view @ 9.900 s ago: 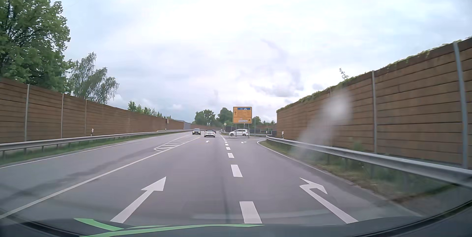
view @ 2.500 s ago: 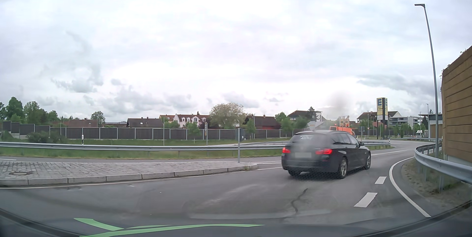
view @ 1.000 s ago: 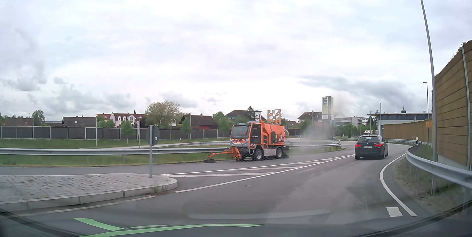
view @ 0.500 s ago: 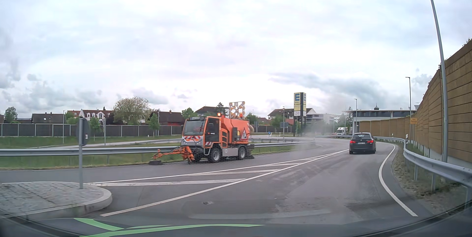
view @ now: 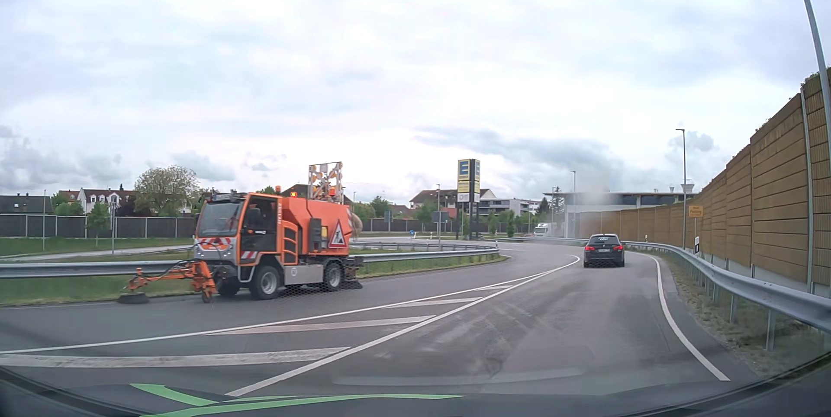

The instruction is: Follow the waypoints while adhering to traffic rules and regulations

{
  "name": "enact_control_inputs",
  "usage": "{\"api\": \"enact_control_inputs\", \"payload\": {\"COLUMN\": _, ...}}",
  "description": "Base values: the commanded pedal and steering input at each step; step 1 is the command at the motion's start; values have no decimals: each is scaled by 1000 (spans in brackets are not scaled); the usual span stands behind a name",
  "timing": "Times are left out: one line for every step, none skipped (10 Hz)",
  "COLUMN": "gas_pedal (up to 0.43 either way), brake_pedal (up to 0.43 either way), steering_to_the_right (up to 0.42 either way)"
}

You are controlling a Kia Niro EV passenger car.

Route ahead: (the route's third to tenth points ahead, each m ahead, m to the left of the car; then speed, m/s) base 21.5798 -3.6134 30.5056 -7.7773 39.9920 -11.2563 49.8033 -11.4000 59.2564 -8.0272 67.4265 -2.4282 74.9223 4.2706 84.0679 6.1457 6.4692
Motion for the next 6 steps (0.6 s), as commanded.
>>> {"api": "enact_control_inputs", "payload": {"gas_pedal": 358, "brake_pedal": 0, "steering_to_the_right": 185}}
{"api": "enact_control_inputs", "payload": {"gas_pedal": 358, "brake_pedal": 0, "steering_to_the_right": 186}}
{"api": "enact_control_inputs", "payload": {"gas_pedal": 358, "brake_pedal": 0, "steering_to_the_right": 186}}
{"api": "enact_control_inputs", "payload": {"gas_pedal": 358, "brake_pedal": 0, "steering_to_the_right": 186}}
{"api": "enact_control_inputs", "payload": {"gas_pedal": 358, "brake_pedal": 0, "steering_to_the_right": 186}}
{"api": "enact_control_inputs", "payload": {"gas_pedal": 350, "brake_pedal": 0, "steering_to_the_right": 185}}
